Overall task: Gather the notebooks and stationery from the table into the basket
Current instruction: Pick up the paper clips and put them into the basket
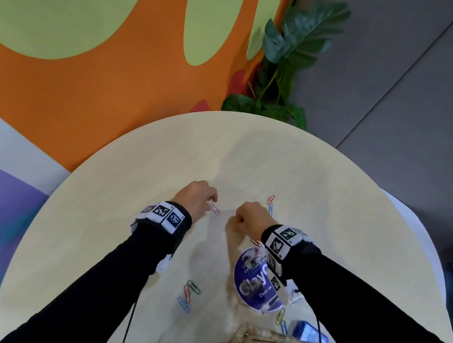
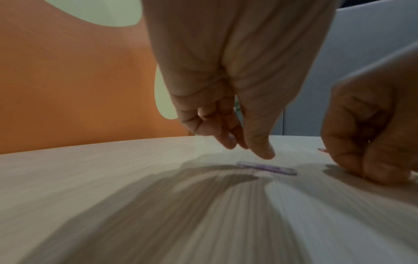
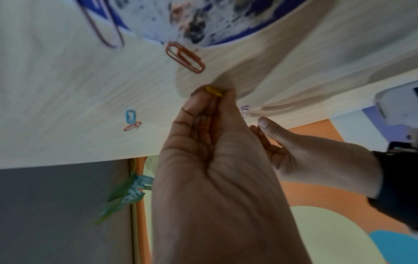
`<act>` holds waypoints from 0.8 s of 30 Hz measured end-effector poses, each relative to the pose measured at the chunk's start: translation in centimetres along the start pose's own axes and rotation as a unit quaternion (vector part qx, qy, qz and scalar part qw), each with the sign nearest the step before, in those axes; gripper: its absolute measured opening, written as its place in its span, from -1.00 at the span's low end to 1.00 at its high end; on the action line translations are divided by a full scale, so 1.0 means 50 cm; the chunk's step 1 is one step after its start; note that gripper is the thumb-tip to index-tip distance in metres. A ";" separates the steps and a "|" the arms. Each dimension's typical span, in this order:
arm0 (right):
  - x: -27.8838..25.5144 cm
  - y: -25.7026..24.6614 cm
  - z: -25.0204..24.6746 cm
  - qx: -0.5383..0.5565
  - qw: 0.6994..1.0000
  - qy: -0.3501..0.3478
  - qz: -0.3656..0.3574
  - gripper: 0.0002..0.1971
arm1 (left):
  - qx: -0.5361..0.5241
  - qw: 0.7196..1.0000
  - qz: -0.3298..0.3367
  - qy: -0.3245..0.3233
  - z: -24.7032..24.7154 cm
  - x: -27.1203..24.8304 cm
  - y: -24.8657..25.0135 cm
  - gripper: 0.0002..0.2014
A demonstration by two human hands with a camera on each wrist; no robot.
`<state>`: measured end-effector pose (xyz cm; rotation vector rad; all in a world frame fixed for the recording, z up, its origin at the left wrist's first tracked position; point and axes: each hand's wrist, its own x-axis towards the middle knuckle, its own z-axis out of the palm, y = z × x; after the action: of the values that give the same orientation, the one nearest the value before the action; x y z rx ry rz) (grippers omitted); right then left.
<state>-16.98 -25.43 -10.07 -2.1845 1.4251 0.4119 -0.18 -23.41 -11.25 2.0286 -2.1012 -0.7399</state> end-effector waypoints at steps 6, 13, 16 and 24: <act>-0.025 -0.005 -0.017 0.005 0.999 0.034 -0.003 -0.79 | 0.042 0.998 0.035 -0.030 0.022 0.023 0.009 -0.85; -0.224 -0.001 -0.121 0.093 0.984 0.143 -0.056 -0.89 | 0.042 0.997 0.035 -0.052 0.017 0.022 0.016 -0.88; -0.342 0.004 -0.122 0.158 0.973 0.155 -0.064 -0.96 | 0.000 0.999 0.008 -0.037 0.024 0.004 0.019 -0.79; -0.521 0.006 0.061 0.180 0.983 0.019 -0.026 -0.93 | -0.111 0.986 0.020 0.123 -0.060 -0.138 0.095 -0.93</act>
<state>-27.81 -3.94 0.38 -1.9381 1.3400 0.0824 -2.62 -17.62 -4.96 1.8506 -1.8301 -0.6475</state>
